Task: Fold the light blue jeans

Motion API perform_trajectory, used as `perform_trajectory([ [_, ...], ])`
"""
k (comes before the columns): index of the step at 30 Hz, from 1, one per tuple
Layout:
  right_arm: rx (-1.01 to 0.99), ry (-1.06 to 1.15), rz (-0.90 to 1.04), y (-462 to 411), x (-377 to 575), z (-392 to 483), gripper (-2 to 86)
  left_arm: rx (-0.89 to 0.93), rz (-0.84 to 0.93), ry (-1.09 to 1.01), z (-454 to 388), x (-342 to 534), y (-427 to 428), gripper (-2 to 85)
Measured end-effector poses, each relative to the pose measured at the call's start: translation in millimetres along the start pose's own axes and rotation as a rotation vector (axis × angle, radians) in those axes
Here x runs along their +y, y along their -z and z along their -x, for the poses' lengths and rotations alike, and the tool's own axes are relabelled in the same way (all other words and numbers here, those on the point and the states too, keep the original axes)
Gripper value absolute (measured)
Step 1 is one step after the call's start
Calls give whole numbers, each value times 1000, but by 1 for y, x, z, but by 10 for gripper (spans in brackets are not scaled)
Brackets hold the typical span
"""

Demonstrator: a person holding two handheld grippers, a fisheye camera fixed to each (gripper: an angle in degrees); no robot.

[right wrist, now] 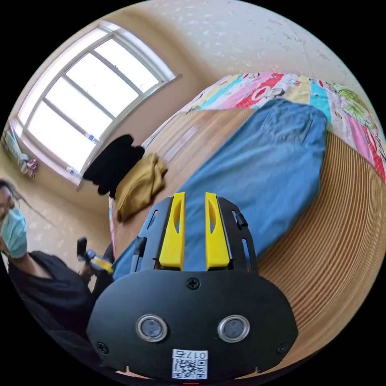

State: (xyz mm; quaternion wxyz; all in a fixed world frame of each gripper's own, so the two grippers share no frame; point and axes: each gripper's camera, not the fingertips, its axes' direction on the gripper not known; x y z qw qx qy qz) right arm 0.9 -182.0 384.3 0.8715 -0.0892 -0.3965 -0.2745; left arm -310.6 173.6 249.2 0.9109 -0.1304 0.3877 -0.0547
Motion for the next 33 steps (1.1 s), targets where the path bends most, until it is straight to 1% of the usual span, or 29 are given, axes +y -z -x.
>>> perform_trajectory([
  [1, 5, -19, 16, 1, 22, 6, 94, 3, 1, -3, -2, -1, -2, -5],
  [2, 7, -80, 36, 2, 65, 16, 103, -2, 7, -9, -5, -2, -4, -4],
  [3, -6, -152, 16, 2, 107, 25, 113, -5, 10, -11, -6, -2, -6, -3],
  [6, -69, -285, -99, -11, 192, 52, 127, -25, 5, -14, -15, -4, -10, 5],
  [7, -66, -309, -102, -16, 204, 57, 128, -36, -9, -12, -19, -4, -9, 12],
  [9, -61, -330, -205, -22, 238, 84, 134, -36, -43, -20, -24, -3, -7, 38],
  [11, -44, -314, -217, -26, 246, 99, 137, -20, -95, -53, -31, -5, -7, 82],
  [12, -22, -303, -228, -27, 248, 107, 140, -21, -86, -58, -32, -7, -11, 88],
  [14, 22, -281, -227, -28, 246, 116, 139, -57, 16, -61, -36, -22, -34, 100],
  [16, 98, -241, -179, -29, 241, 123, 118, -110, 31, -69, -41, -28, -45, 103],
  [17, 88, -190, -114, -33, 237, 126, 88, -167, 33, -62, -44, -30, -48, 86],
  [18, 39, -163, -46, -39, 233, 125, 48, -182, 35, -61, -46, -31, -49, 77],
  [22, 24, -153, 16, -24, 244, 120, 27, -117, 120, -111, -65, -26, -60, 12],
  [24, 18, -185, 3, 7, 271, 114, 23, -78, 159, -154, -80, -15, -66, 5],
  [25, 15, -193, -1, 15, 280, 113, 23, -25, 179, -171, -89, -7, -72, 3],
  [27, 42, -232, 3, 36, 312, 104, 23, 41, 213, -164, -98, 5, -84, 4],
  [29, 48, -257, 37, 43, 331, 91, 26, 102, 284, -161, -104, 13, -101, 12],
  [31, 18, -293, 50, 49, 343, 71, 32, 121, 259, -160, -104, 8, -101, 25],
  [33, -72, -336, -26, 68, 347, 42, 53, 145, 166, -137, -97, -7, -88, 48],
])
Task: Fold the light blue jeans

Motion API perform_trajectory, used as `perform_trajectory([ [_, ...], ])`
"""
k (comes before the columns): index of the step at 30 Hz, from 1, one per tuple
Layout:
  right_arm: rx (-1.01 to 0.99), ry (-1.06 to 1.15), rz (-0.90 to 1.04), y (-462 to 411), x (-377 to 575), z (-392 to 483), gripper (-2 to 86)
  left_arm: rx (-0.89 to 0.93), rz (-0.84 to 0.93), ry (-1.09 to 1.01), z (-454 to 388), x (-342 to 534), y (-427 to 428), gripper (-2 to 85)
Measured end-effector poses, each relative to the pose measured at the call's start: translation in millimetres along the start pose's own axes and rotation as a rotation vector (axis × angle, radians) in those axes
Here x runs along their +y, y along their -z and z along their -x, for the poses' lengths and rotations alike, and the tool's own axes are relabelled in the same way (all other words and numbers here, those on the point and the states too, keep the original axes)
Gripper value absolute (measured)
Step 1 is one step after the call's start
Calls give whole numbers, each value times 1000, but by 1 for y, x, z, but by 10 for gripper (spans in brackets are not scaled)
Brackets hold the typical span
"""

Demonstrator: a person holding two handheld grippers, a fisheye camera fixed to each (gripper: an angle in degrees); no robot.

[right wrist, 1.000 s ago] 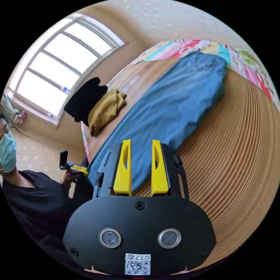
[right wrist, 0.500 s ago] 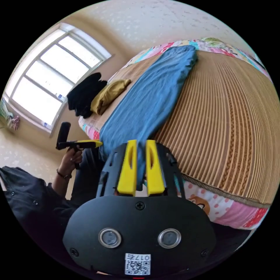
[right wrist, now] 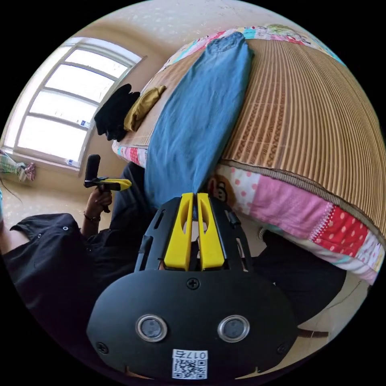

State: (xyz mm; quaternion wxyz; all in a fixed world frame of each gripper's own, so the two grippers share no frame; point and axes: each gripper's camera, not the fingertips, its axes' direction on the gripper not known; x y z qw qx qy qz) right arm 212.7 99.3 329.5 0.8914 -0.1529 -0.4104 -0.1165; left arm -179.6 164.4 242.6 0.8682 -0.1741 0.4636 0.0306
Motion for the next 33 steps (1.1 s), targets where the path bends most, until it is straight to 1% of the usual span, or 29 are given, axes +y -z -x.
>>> perform_trajectory([
  [2, -79, -10, -48, 15, -14, -18, 79, 24, -127, 1, 11, -30, 24, 79],
  [3, -112, -9, -57, 22, -27, -28, 94, 22, -157, -2, 14, -40, 29, 86],
  [5, -117, -2, -66, 26, -49, -43, 106, 14, -214, 16, 30, -83, 36, 93],
  [7, -126, -24, -64, 26, -74, -61, 114, 24, -228, 33, 42, -115, 32, 101],
  [10, -201, -77, -77, 20, -111, -92, 126, 16, -188, 101, 66, -160, 13, 113],
  [11, -237, -99, -86, 17, -123, -104, 129, 47, -183, 109, 72, -171, 7, 113],
  [14, -293, -120, -96, 10, -149, -122, 129, 121, -192, 141, 83, -189, -3, 112],
  [19, -341, -115, -52, -5, -191, -139, 109, 139, -158, 160, 92, -218, -17, 98],
  [24, -392, -134, -49, 5, -201, -159, 113, 114, -144, 182, 102, -232, -21, 49],
  [26, -366, -149, -89, 20, -191, -167, 123, 126, -169, 164, 108, -227, -17, 25],
  [29, -292, -127, -149, 43, -184, -178, 128, 137, -208, 141, 115, -219, -5, 13],
  [33, -282, -84, -147, 41, -212, -187, 128, 175, -209, 158, 126, -220, -5, 15],
])
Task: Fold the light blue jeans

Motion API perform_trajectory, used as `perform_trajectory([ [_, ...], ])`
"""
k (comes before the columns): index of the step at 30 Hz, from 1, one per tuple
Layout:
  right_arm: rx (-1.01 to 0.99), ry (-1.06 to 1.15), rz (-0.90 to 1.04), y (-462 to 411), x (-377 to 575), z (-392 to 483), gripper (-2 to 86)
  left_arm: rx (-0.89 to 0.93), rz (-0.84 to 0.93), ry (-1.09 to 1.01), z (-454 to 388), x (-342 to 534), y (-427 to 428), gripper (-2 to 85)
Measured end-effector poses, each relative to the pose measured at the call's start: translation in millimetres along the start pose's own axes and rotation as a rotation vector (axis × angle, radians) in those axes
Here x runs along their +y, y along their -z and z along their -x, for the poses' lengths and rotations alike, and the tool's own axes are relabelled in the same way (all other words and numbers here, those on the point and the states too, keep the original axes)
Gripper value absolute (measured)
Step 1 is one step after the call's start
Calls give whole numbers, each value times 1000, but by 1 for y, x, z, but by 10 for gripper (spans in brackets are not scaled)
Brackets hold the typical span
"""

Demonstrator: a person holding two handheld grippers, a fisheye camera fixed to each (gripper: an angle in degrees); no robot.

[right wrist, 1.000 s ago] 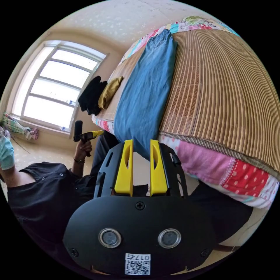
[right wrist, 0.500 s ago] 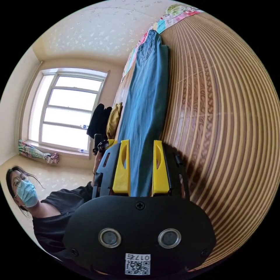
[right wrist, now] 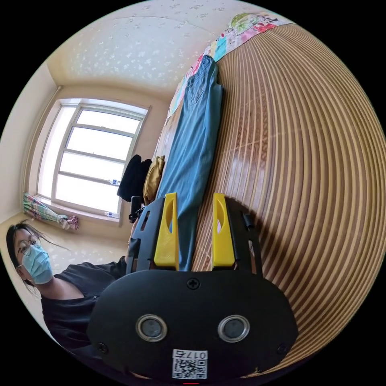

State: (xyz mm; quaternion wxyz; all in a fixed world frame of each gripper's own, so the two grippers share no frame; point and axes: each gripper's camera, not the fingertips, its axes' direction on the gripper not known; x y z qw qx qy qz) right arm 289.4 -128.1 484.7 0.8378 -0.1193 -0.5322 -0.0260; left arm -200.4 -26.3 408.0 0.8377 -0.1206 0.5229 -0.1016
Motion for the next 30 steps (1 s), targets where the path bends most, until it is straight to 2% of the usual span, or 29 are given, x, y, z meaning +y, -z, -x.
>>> perform_trajectory([
  [6, 73, 75, 76, -31, -41, 10, 115, 19, -33, 10, 5, -11, -1, 51],
  [10, 55, 115, 150, -30, -23, 18, 122, 10, 9, -2, 7, -12, 1, 63],
  [15, -88, 114, 190, -17, 24, 11, 126, 57, 9, -3, 14, 2, 9, 65],
  [19, -156, 61, 181, -19, 6, -3, 118, 92, 32, 17, 24, -10, 3, 44],
  [22, -288, -59, 201, -22, -6, -23, 85, 79, 64, 23, 24, -12, 10, 17],
  [24, -328, -70, 192, -12, -1, -28, 38, 130, 27, 15, 25, -4, 26, 8],
  [30, -594, 86, 77, 51, 36, 18, 8, 435, 32, -150, -4, 24, 66, -2],
])
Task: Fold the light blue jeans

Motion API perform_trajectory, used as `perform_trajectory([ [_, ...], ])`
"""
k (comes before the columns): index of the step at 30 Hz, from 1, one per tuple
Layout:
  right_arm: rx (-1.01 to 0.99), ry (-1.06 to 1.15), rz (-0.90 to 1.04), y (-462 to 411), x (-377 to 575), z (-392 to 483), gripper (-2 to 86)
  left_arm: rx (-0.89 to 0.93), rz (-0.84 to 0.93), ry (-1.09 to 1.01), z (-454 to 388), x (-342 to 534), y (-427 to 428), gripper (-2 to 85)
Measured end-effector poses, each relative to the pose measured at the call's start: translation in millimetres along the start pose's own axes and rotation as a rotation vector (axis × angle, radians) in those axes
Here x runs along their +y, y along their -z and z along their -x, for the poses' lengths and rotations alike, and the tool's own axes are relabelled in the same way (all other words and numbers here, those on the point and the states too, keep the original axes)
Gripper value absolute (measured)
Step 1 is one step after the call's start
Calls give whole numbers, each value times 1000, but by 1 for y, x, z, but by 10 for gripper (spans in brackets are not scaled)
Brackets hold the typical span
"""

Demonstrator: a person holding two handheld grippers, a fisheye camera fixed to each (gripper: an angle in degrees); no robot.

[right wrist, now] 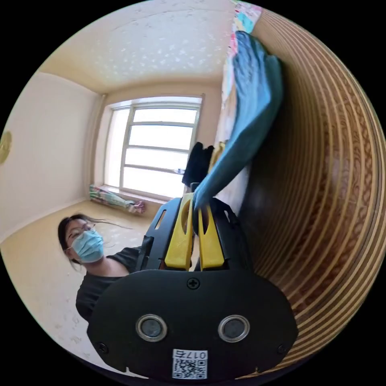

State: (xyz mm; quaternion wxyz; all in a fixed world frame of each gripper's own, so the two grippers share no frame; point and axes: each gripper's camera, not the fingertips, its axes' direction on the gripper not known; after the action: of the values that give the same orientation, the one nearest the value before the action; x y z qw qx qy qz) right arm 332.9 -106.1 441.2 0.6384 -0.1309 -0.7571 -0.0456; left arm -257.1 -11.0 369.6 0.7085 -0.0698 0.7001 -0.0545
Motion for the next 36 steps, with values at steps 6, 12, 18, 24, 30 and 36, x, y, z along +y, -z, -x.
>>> perform_trajectory([
  [6, 85, 266, 35, -7, 26, 144, 1, -19, 19, -352, -139, 25, 1, -4],
  [12, 21, 484, 78, -24, 28, 292, 0, 24, -32, -598, -289, 46, 5, -4],
  [18, 87, 691, 98, -49, 23, 445, 0, -60, -135, -885, -450, 60, 16, -4],
  [24, 205, 697, 33, -61, -11, 508, 0, -144, -204, -862, -514, 17, 23, -3],
  [30, 443, 461, -31, -49, -99, 446, 0, -312, -192, -651, -459, -78, 14, -2],
  [36, 491, 364, -71, -29, -155, 349, 0, -333, -150, -490, -352, -156, 3, 0],
])
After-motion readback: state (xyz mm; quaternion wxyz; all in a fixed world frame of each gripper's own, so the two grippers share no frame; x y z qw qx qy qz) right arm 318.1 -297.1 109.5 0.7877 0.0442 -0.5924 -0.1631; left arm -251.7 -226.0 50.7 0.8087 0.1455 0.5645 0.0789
